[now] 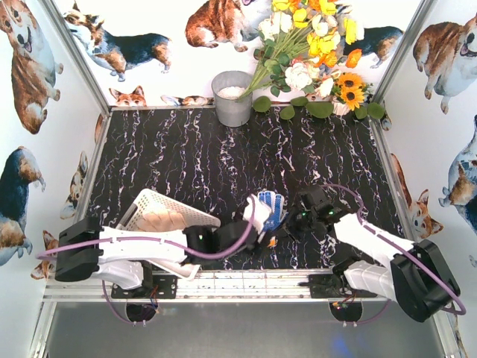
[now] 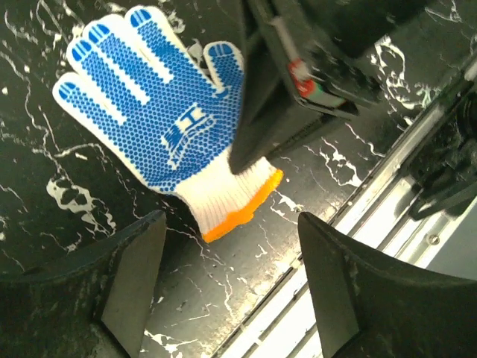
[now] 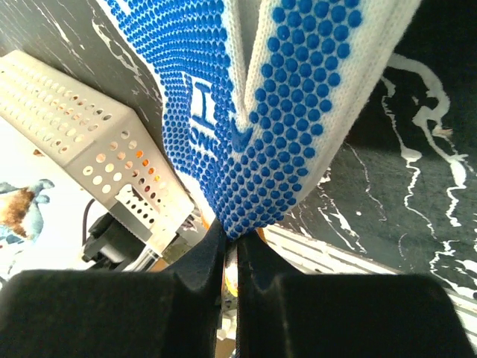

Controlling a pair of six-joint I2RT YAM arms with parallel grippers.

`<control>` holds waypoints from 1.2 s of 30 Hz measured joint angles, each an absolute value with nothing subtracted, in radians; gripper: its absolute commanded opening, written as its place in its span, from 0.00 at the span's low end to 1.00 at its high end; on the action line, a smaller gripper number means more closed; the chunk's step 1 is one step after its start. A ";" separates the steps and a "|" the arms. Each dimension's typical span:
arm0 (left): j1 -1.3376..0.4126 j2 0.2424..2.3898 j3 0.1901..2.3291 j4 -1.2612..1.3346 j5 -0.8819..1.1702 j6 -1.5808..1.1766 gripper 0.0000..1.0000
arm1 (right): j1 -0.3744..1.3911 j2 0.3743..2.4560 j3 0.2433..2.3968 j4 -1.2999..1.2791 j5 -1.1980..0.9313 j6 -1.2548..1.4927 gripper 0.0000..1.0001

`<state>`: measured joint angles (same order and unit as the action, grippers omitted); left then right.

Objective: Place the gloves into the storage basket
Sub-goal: Pick up the glove from the center of the board.

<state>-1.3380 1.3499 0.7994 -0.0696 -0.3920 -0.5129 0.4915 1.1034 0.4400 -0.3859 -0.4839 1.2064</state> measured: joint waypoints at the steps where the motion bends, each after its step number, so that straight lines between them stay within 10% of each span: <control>1: -1.359 1.345 0.792 -0.055 -0.409 -0.456 0.76 | 0.485 1.113 0.448 -0.395 -0.495 1.207 0.00; 20: -1.564 1.626 0.788 0.116 -0.610 0.039 0.79 | 0.461 1.204 0.479 -0.380 -0.626 1.290 0.00; 32: -1.557 1.732 0.787 0.207 -0.720 0.132 0.43 | 0.455 1.204 0.477 -0.362 -0.647 1.314 0.00; 36: -1.536 1.736 0.787 0.221 -0.723 0.129 0.17 | 0.452 1.204 0.477 -0.362 -0.647 1.314 0.00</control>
